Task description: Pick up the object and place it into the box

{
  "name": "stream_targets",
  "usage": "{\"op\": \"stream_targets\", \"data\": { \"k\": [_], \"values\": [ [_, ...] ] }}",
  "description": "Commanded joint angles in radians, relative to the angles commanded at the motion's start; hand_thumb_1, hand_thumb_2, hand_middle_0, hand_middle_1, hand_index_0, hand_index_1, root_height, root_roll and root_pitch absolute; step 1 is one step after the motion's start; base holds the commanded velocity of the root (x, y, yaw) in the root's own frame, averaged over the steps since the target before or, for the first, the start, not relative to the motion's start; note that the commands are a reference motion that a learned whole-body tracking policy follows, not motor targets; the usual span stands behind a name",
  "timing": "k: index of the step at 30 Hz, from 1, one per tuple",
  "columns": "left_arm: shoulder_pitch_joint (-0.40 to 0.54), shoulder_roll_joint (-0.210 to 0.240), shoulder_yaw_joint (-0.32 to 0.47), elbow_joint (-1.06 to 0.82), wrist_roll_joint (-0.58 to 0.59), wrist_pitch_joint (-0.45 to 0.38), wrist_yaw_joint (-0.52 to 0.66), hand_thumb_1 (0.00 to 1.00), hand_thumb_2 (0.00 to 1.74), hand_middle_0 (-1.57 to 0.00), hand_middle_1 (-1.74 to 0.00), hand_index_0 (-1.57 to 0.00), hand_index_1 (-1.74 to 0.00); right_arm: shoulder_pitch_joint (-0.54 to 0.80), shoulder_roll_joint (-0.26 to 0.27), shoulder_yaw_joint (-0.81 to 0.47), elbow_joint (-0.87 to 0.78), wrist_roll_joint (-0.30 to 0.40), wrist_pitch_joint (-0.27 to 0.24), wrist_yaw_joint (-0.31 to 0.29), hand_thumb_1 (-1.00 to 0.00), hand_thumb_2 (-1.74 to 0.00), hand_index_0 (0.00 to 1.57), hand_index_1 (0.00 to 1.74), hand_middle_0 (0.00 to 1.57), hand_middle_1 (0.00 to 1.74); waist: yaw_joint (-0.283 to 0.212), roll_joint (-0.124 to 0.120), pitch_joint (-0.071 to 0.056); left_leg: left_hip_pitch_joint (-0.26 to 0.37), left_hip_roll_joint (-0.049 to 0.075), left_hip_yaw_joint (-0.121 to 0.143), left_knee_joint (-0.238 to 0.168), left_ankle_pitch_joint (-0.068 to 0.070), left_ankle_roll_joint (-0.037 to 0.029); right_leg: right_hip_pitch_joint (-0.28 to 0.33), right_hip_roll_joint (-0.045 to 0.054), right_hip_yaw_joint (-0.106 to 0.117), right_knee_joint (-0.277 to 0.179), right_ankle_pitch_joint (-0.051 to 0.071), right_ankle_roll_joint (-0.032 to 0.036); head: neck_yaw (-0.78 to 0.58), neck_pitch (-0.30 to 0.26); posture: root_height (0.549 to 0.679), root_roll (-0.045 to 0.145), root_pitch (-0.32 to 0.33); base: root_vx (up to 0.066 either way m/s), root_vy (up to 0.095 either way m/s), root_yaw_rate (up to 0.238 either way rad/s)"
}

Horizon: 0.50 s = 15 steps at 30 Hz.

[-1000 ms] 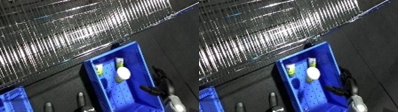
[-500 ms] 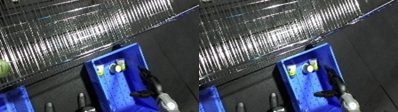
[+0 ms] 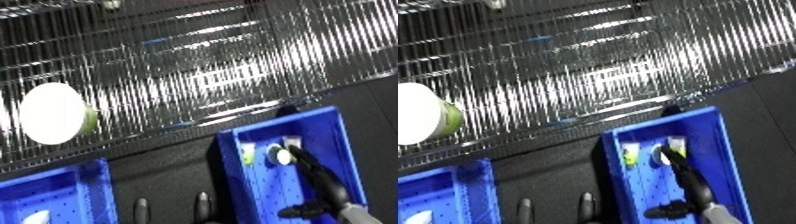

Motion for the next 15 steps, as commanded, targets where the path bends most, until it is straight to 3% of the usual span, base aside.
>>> {"op": "stream_targets", "data": {
  "k": [5, 10, 15],
  "values": [
    [-0.010, 0.007, -0.008, -0.002, 0.032, -0.007, 0.001, 0.00, 0.00, 0.00, 0.00, 0.00, 0.00, 0.003, 0.027, 0.006, 0.068, 0.024, 0.074, 0.017, 0.00, 0.00, 0.00, 0.00, 0.00, 0.00, 0.022, -0.001, -0.002, 0.000, -0.003, -0.013, -0.002, 0.006, -0.0023, 0.010, -0.0089, -0.013, 0.000, 0.000, 0.0024, -0.056, -0.026, 0.647, 0.057, 0.064, 0.011, -0.046, 0.268],
    [-0.034, 0.018, -0.018, -0.003, 0.036, -0.009, -0.014, 0.00, 0.00, 0.00, 0.00, 0.00, 0.00, 0.016, 0.054, 0.019, 0.173, 0.053, 0.065, 0.032, 0.00, 0.00, 0.00, 0.00, 0.00, 0.00, 0.046, -0.007, -0.003, -0.003, -0.007, -0.023, 0.006, 0.007, 0.0011, 0.020, -0.0168, -0.028, -0.006, 0.004, 0.0060, -0.120, -0.035, 0.648, 0.055, 0.059, 0.023, -0.055, 0.226],
    [-0.040, 0.020, -0.023, -0.020, 0.008, -0.012, -0.050, 0.00, 0.00, 0.00, 0.00, 0.00, 0.00, 0.026, 0.079, 0.021, 0.231, 0.080, 0.071, 0.041, 0.00, 0.00, 0.00, 0.00, 0.00, 0.00, 0.067, -0.015, -0.001, -0.015, -0.011, -0.035, 0.024, 0.000, 0.0057, 0.024, -0.0186, -0.041, -0.005, 0.005, 0.0068, -0.180, -0.041, 0.648, 0.050, 0.057, 0.017, -0.045, 0.132]
  ]
}}
